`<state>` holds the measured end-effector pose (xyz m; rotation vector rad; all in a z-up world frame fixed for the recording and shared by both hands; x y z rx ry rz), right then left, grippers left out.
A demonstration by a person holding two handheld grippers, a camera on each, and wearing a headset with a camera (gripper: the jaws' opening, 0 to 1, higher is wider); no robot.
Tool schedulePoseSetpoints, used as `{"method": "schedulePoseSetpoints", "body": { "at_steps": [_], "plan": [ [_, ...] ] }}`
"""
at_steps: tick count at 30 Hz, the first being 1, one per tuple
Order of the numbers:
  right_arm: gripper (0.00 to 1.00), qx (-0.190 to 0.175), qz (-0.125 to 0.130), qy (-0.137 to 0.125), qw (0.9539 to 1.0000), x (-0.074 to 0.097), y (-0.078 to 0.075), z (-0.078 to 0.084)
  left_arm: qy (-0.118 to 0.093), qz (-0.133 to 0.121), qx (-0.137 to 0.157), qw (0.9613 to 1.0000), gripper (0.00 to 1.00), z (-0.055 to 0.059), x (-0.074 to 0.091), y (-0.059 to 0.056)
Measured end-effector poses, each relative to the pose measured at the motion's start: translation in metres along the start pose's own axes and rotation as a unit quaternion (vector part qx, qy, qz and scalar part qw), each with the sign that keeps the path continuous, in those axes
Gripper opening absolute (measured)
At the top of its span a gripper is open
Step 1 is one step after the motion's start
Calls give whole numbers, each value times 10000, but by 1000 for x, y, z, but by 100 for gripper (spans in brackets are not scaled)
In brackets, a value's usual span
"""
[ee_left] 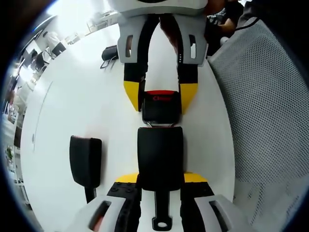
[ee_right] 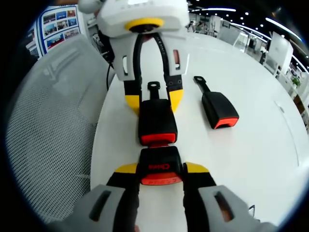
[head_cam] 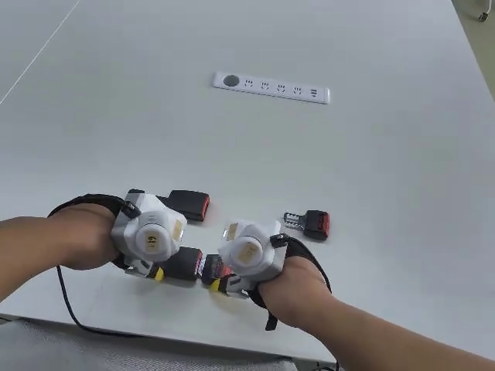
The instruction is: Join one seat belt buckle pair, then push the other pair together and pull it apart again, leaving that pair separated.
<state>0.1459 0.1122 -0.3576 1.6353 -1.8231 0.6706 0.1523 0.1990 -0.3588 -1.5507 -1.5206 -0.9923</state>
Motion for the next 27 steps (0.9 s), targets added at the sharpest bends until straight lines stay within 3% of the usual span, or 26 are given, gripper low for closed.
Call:
{"method": "schedulePoseSetpoints", "body": {
  "at_steps": [2,5,25,27],
  "plan": [
    [34,245,-101,-20,9996,3,0,1,-175,-32,114,9998,31,1,1,1],
    [34,292,-48,-70,9995,6,-1,2,-230,-49,206,9995,31,1,2,1],
    [34,185,-58,-105,9998,6,-1,3,-274,-16,262,9993,32,0,3,2],
    [35,-53,-134,-121,9998,6,0,2,-263,-36,285,9992,32,-1,3,2]
  ]
}}
Point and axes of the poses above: the centre of the closed fingertips' face, and the gripper's own axes: x roughly backward along the fingers, y roughly to its left, z roughly out of its underside, the point moved 2 cm from there along x, roughly backward along the fingers, and after that the axes turned 8 degrees about -y, right-handed, at the moved point
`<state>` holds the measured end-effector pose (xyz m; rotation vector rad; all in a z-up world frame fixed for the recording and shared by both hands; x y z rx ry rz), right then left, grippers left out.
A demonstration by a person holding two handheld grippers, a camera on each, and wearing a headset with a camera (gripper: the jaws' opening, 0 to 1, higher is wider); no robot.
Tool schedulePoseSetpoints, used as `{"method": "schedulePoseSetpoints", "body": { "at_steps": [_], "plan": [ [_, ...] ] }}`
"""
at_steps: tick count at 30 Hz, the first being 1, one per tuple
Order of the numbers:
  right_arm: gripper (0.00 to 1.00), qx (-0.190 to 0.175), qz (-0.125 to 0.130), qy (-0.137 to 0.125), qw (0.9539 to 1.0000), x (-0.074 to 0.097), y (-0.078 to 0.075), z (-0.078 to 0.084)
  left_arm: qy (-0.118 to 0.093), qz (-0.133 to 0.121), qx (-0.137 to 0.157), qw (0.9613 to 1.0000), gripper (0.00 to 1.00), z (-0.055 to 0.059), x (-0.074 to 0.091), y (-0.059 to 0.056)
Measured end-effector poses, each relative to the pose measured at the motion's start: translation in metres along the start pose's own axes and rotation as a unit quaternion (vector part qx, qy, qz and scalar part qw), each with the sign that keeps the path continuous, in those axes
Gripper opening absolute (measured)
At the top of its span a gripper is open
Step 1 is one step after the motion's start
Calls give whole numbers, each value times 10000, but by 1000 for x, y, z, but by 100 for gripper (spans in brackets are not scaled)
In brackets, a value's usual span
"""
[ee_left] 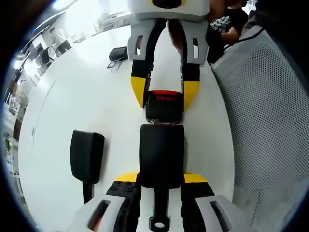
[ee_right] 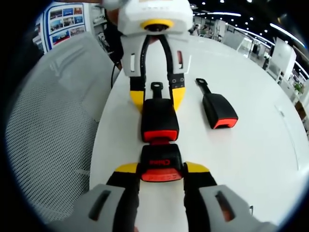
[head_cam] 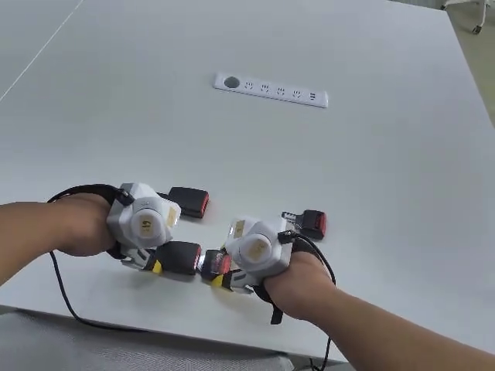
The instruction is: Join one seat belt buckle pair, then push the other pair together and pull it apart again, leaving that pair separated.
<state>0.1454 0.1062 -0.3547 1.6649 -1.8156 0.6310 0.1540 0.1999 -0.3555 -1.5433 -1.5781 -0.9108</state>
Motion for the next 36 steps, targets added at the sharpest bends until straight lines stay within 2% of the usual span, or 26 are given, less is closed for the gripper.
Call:
{"method": "schedulePoseSetpoints", "body": {
  "at_steps": [3,6,7,9,13,15,17,19,23,29,32,36],
  "plan": [
    [35,-64,-25,159,9998,0,0,5,52,-42,41,10000,33,0,0,0],
    [36,16,-2,163,9999,0,1,4,77,-144,175,9997,34,1,2,2],
    [36,44,10,167,9999,2,2,4,163,-232,150,9995,36,2,3,5],
    [36,93,74,136,9998,5,1,1,188,-263,41,9995,35,-1,6,4],
    [36,90,112,-32,9999,17,1,-10,15,-330,-86,9994,38,-13,19,7],
    [36,175,93,-128,9997,26,1,-16,-72,-368,-8,9993,39,-17,26,10],
    [36,210,170,-197,9994,38,-5,-19,-165,-490,-38,9987,35,-22,34,16],
    [36,231,241,-241,9992,48,-11,-18,-253,-579,-33,9980,35,-25,41,25],
    [36,283,368,-154,9988,62,-29,-5,-354,-818,-2,9960,36,-28,47,54],
    [36,209,634,73,9977,83,-65,24,-378,-967,-26,9946,38,-31,45,86],
    [36,79,790,189,9967,94,-83,40,-335,-937,-55,9950,38,-31,42,93],
    [36,-2,926,354,9951,107,-102,62,-243,-761,-77,9968,38,-30,35,92]
  ]
}}
Point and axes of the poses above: the centre of the closed fingertips' face, and the gripper's own axes: x roughly backward along the fingers, y roughly to its left, z roughly out of its underside, the point moved 2 cm from there along x, roughly backward along the fingers, and after that the axes turned 8 degrees about -y, right-handed, at the moved point
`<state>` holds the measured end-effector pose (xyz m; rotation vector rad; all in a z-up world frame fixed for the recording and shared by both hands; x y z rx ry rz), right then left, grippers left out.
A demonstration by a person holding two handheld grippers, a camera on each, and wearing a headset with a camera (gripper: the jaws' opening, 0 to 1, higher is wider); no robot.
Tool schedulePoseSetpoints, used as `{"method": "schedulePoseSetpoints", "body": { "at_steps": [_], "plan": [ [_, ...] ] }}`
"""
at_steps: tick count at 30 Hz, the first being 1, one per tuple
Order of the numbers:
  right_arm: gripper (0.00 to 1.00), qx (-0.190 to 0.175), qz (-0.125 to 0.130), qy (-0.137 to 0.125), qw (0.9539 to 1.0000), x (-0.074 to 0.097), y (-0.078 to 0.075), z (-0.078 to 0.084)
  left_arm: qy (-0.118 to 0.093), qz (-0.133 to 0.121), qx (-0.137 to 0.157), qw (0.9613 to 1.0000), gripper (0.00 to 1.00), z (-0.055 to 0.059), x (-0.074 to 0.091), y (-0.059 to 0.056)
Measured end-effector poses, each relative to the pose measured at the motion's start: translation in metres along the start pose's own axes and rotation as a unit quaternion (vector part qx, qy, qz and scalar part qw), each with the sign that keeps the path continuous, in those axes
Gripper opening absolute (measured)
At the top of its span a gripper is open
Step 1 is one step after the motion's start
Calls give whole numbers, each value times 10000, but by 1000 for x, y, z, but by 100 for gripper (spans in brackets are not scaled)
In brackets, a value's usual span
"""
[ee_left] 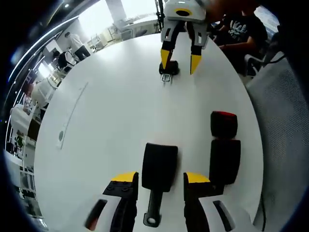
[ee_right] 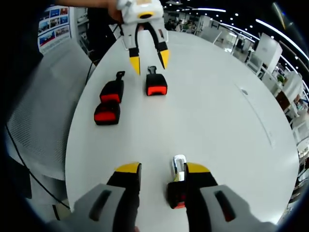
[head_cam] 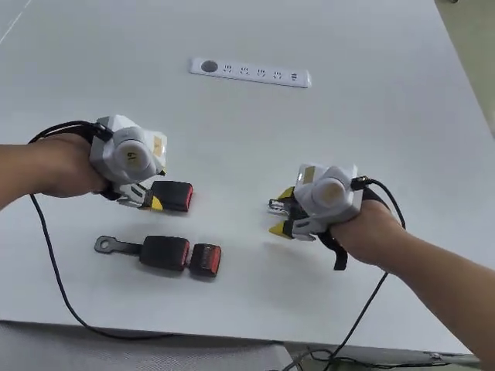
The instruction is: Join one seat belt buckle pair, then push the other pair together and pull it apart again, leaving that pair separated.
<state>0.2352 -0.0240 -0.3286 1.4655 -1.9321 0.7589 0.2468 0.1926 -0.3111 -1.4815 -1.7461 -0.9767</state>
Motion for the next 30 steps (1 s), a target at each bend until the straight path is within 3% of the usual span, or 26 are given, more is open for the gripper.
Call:
{"method": "schedulePoseSetpoints", "body": {
  "at_steps": [4,12,19,27,30],
  "plan": [
    [36,-52,94,95,9999,10,-15,13,232,145,-225,9994,38,9,-9,-4],
    [36,-122,-13,342,9993,7,-32,35,203,236,-92,9995,33,8,-16,3],
    [34,55,-245,521,9983,1,-31,38,166,436,122,9988,33,9,-22,6],
    [33,-21,-332,505,9982,0,-31,35,210,426,-106,9988,32,14,-27,6],
    [33,28,-399,433,9983,-7,-21,25,185,382,-85,9991,33,14,-28,6]
  ]
}}
Point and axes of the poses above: the centre of the closed fingertips' face, and the gripper's own axes: x roughly backward along the fingers, y roughly to its left, z roughly out of its underside, the point moved 2 cm from there along x, roughly backward along the fingers, and after that the axes turned 8 degrees about -y, right-handed, at the moved point
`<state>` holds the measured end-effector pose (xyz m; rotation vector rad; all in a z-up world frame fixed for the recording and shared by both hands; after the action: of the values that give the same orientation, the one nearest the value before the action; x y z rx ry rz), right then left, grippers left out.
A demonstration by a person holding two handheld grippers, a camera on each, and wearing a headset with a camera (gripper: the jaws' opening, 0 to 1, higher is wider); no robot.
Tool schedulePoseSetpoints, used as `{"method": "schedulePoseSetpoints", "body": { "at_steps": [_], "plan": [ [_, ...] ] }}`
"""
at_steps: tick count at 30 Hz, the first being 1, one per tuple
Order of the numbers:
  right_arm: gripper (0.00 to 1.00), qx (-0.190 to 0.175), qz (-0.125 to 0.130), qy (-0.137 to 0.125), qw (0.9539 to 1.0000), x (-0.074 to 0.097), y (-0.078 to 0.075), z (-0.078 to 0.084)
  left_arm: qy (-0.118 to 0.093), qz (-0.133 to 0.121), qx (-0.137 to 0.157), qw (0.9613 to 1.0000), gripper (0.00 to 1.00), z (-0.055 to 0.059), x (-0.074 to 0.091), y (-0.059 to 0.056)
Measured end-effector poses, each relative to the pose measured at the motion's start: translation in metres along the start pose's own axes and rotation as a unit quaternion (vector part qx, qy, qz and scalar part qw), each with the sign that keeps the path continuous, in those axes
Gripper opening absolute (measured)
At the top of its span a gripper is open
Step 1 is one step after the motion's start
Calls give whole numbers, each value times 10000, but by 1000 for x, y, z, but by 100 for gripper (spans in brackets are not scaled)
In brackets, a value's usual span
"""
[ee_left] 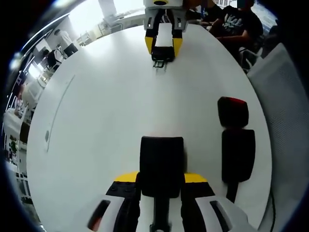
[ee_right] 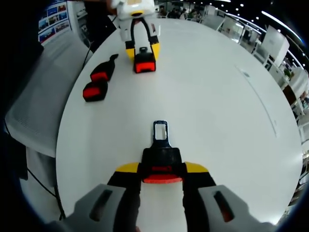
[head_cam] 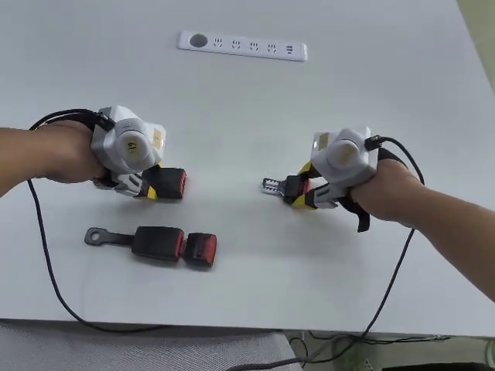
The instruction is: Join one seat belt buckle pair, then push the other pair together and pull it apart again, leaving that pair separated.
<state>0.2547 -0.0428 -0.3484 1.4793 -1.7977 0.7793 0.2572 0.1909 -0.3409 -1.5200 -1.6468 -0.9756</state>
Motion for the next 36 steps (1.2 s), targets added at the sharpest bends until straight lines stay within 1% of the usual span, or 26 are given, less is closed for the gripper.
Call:
{"method": "schedulePoseSetpoints", "body": {
  "at_steps": [3,5,8,12,16,20,21,24,27,29,31,33,35,36],
  "plan": [
    [33,125,-31,-77,9999,-13,8,-17,-23,6,18,10000,33,0,0,0],
    [33,172,-30,-124,9998,-20,11,-26,-21,9,-13,10000,33,-1,1,-1],
    [33,96,19,-204,9997,-28,11,-37,-17,8,-23,10000,33,-1,0,-1],
    [33,180,-10,-281,9994,-41,15,-54,0,-4,-45,10000,33,-1,1,-2],
    [33,236,-61,-339,9991,-52,19,-70,26,-8,-64,10000,33,4,-5,4],
    [33,275,-117,-365,9989,-62,22,-85,36,11,-74,10000,33,7,-8,6],
    [33,225,-124,-359,9990,-64,22,-87,40,17,-80,10000,33,7,-8,7],
    [33,250,-157,-313,9991,-72,22,-97,39,34,-79,10000,33,9,-10,9],
    [33,294,-200,-290,9989,-77,22,-103,24,37,-72,10000,33,10,-11,9],
    [33,327,-208,-258,9989,-80,22,-106,21,31,-65,10000,33,11,-12,10],
    [33,346,-199,-204,9990,-78,22,-105,12,15,-41,10000,33,11,-12,10],
    [33,428,-162,-247,9986,-77,23,-106,16,6,-48,10000,33,10,-12,10],
    [32,496,-72,-386,9980,-75,23,-112,31,8,-51,10000,33,10,-12,10],
    [32,560,-87,-373,9977,-77,25,-113,31,6,-34,10000,33,10,-12,10]
  ]
}}
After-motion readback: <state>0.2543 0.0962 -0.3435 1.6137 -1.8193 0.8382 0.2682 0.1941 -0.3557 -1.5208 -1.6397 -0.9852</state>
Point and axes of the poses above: the centre of the closed fingertips' face, and the gripper's own axes: x roughly backward along the fingers, y roughly to its left, z roughly out of its underside, the point moved 2 cm from there along x, roughly backward along the fingers, and after that the axes turned 8 degrees about -y, right-handed, at the moved point
